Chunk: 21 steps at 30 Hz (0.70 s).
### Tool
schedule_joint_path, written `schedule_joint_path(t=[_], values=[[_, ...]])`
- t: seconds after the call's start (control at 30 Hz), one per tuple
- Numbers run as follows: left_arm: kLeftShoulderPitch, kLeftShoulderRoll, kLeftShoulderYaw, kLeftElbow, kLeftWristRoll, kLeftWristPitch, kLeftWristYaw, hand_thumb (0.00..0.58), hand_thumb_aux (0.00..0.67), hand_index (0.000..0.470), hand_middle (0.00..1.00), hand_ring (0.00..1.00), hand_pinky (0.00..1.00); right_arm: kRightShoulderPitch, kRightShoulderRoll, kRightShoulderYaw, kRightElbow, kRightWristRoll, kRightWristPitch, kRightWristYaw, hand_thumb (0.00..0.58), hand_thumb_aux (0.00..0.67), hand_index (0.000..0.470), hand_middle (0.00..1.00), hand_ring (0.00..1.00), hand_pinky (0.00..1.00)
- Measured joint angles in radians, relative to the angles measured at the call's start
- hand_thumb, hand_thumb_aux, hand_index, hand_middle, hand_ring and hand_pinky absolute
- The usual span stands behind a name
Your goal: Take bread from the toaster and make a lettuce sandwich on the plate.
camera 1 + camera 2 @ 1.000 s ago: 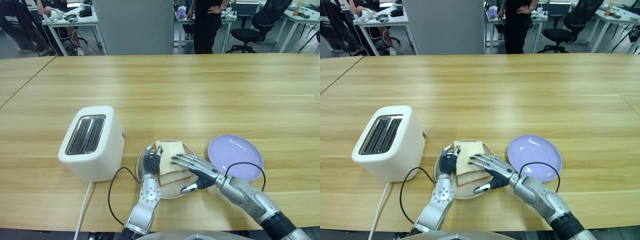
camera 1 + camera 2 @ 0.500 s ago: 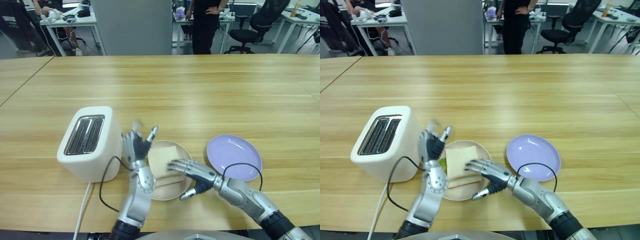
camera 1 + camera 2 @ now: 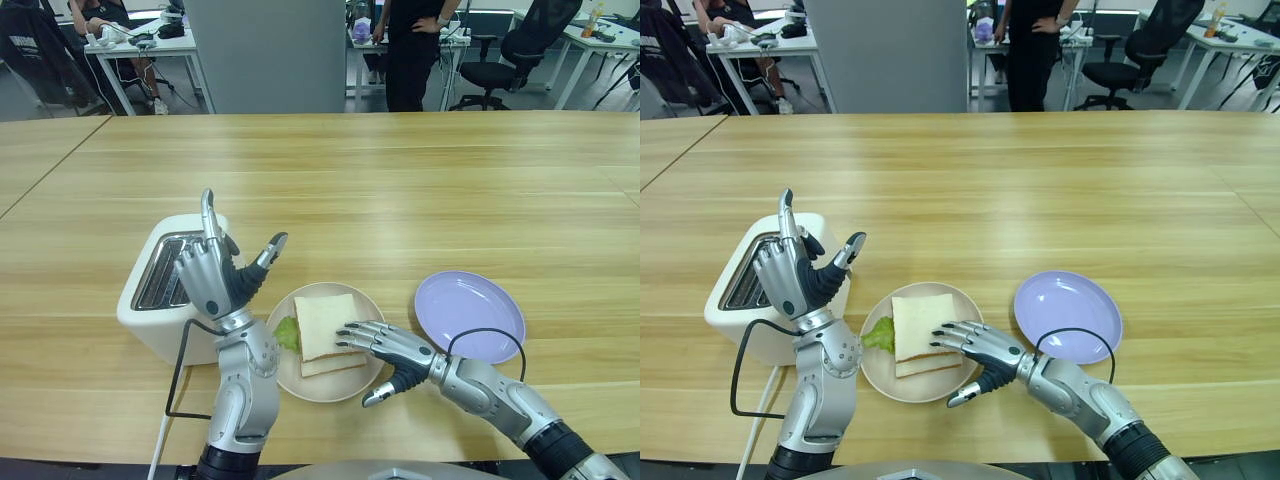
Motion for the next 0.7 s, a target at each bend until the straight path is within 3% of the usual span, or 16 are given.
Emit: schedule_joint_path(t=[0.03, 0.07, 0.1, 0.13, 0.2, 0.23, 0.27, 0.3, 0.33, 0.37, 0.4, 0.43, 0.47, 0.6, 0.7], values=[[0.008, -0.009, 0.004, -0.004, -0.036, -0.027, -0.003, 0.0, 0.0, 0.0, 0.46, 0.46, 0.46, 0.004, 0.006, -0.006, -0.009, 0.018, 0.008, 0.008, 0.0, 0.0, 0.0, 0.0, 0.0, 0.0], [0.02, -0.018, 0.011, -0.007, -0.075, -0.056, -0.012, 0.0, 0.0, 0.0, 0.39, 0.39, 0.39, 0.015, 0.016, -0.012, -0.027, 0.052, 0.026, 0.028, 0.0, 0.0, 0.0, 0.0, 0.0, 0.0], [0.027, -0.023, 0.015, -0.008, -0.106, -0.078, -0.019, 0.0, 0.0, 0.0, 0.39, 0.39, 0.39, 0.026, 0.028, -0.02, -0.043, 0.084, 0.044, 0.051, 0.0, 0.0, 0.0, 0.0, 0.0, 0.0], [0.033, -0.028, 0.02, -0.008, -0.143, -0.104, -0.029, 0.0, 0.0, 0.0, 0.13, 0.13, 0.13, 0.039, 0.038, -0.027, -0.067, 0.13, 0.071, 0.082, 0.0, 0.0, 0.0, 0.0, 0.0, 0.0], [0.066, -0.032, 0.029, -0.032, -0.236, -0.175, -0.065, 0.0, 0.0, 0.0, 0.08, 0.08, 0.08, 0.076, 0.067, -0.065, -0.18, 0.286, 0.156, 0.161, 0.0, 0.0, 0.0, 0.0, 0.0, 0.0], [0.073, -0.031, 0.031, -0.034, -0.276, -0.205, -0.086, 0.0, 0.0, 0.0, 0.07, 0.07, 0.07, 0.087, 0.076, -0.086, -0.243, 0.368, 0.204, 0.198, 0.0, 0.0, 0.0, 0.39, 0.39, 0.39], [0.093, -0.03, 0.031, -0.05, -0.318, -0.239, -0.11, 0.0, 0.0, 0.0, 0.07, 0.07, 0.07, 0.099, 0.081, -0.111, -0.313, 0.452, 0.262, 0.233, 0.0, 0.0, 0.0, 0.46, 0.46, 0.46], [0.115, -0.023, 0.027, -0.068, -0.376, -0.277, -0.152, 0.108, 0.066, 0.045, 0.13, 0.13, 0.13, 0.121, 0.081, -0.145, -0.391, 0.542, 0.318, 0.27, 0.014, 0.008, 0.005, 0.67, 0.67, 0.67], [0.139, -0.013, 0.025, -0.082, -0.434, -0.312, -0.193, 0.509, 0.436, 0.299, 0.32, 0.32, 0.32, 0.138, 0.075, -0.171, -0.451, 0.619, 0.366, 0.301, 0.16, 0.1, 0.069, 0.8, 0.8, 0.8], [0.166, 0.001, 0.025, -0.093, -0.498, -0.351, -0.24, 0.58, 0.67, 0.46, 0.55, 0.55, 0.55, 0.158, 0.067, -0.193, -0.503, 0.683, 0.411, 0.331, 0.422, 0.321, 0.22, 0.93, 0.93, 0.93], [0.195, 0.013, 0.024, -0.104, -0.558, -0.382, -0.288, 0.58, 0.67, 0.46, 0.55, 0.55, 0.55, 0.178, 0.061, -0.205, -0.538, 0.733, 0.444, 0.356, 0.422, 0.321, 0.22, 0.93, 0.93, 0.93], [0.218, 0.02, 0.024, -0.111, -0.596, -0.404, -0.32, 0.58, 0.67, 0.46, 1.0, 1.0, 1.0, 0.199, 0.055, -0.21, -0.556, 0.762, 0.464, 0.372, 0.57, 0.581, 0.399, 1.0, 1.0, 1.0], [0.236, 0.035, 0.021, -0.113, -0.634, -0.423, -0.352, 0.58, 0.67, 0.46, 1.0, 1.0, 1.0, 0.211, 0.051, -0.21, -0.563, 0.789, 0.482, 0.388, 0.58, 0.67, 0.46, 1.0, 1.0, 1.0], [0.395, 0.144, -0.033, -0.169, -0.853, -0.505, -0.571, 0.58, 0.67, 0.46, 1.0, 1.0, 1.0, 0.306, 0.017, -0.212, -0.579, 0.88, 0.504, 0.475, 0.58, 0.67, 0.46, 1.0, 1.0, 1.0], [0.545, 0.29, -0.094, -0.224, -1.02, -0.514, -0.773, 0.58, 0.67, 0.46, 1.0, 1.0, 1.0, 0.39, -0.008, -0.169, -0.562, 0.901, 0.484, 0.545, 0.58, 0.67, 0.46, 1.0, 1.0, 1.0]])
